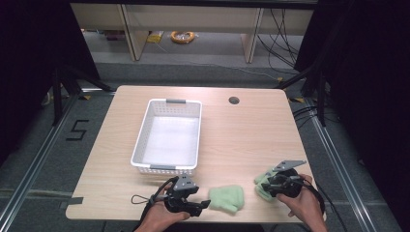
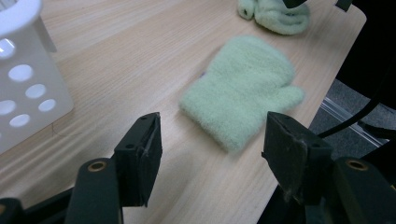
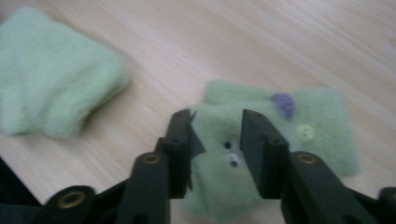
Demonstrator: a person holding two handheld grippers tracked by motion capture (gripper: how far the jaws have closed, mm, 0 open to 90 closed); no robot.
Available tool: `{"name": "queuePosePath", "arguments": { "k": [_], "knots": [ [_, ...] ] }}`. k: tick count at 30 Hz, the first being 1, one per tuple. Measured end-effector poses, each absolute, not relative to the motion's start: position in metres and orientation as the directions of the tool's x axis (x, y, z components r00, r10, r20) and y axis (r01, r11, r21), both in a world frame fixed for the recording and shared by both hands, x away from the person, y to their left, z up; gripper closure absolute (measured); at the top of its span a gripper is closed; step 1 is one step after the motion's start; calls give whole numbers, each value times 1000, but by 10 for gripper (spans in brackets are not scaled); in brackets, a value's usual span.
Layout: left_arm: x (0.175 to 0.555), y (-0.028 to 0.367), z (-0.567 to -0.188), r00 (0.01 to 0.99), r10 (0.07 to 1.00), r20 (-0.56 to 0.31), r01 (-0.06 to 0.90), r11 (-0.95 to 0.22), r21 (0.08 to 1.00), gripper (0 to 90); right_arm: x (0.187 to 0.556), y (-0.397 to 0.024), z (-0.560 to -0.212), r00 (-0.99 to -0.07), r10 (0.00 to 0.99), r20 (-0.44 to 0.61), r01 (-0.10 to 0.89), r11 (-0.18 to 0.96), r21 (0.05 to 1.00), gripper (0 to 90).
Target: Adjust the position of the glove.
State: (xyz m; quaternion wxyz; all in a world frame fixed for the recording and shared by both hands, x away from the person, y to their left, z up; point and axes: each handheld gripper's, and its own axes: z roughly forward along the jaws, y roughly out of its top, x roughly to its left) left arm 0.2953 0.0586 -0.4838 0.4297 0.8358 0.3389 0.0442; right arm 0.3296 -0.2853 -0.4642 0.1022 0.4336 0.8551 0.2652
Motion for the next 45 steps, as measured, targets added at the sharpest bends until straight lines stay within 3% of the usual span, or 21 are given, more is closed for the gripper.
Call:
{"name": "queuePosePath", "arguments": {
  "k": [6, 11, 17, 21, 26, 35, 37, 39, 41, 45],
  "knots": [
    [294, 58, -484, 757, 607, -243, 540, -372, 755, 369, 326, -276, -468, -629, 775, 65, 680, 507, 529, 715],
    [294, 59, -485, 758, 609, -234, 540, -383, 749, 369, 326, -271, -473, -677, 736, -3, 629, 581, 517, 900],
    [294, 60, -486, 758, 606, -240, 548, -392, 739, 369, 316, -283, -464, -710, 704, 1, 593, 597, 541, 900],
    [294, 60, -486, 756, 611, -237, 546, -387, 743, 368, 311, -291, -462, -655, 755, 37, 634, 521, 571, 900],
    [295, 60, -487, 759, 606, -237, 545, -392, 741, 367, 323, -273, -467, -669, 742, 45, 609, 512, 606, 792],
    [294, 61, -487, 760, 607, -231, 546, -404, 733, 367, 334, -257, -482, -682, 731, -10, 616, 582, 531, 605],
    [293, 59, -488, 759, 603, -243, 545, -387, 744, 367, 332, -259, -483, -684, 729, -17, 611, 586, 533, 639],
    [292, 59, -488, 762, 601, -242, 544, -390, 743, 367, 330, -264, -483, -701, 711, -52, 574, 607, 549, 752],
    [292, 59, -488, 761, 602, -240, 547, -396, 738, 367, 327, -268, -481, -695, 718, -38, 593, 602, 535, 811],
    [293, 60, -488, 764, 600, -237, 544, -401, 738, 367, 321, -271, -478, -707, 706, -25, 584, 604, 541, 886]
  ]
}}
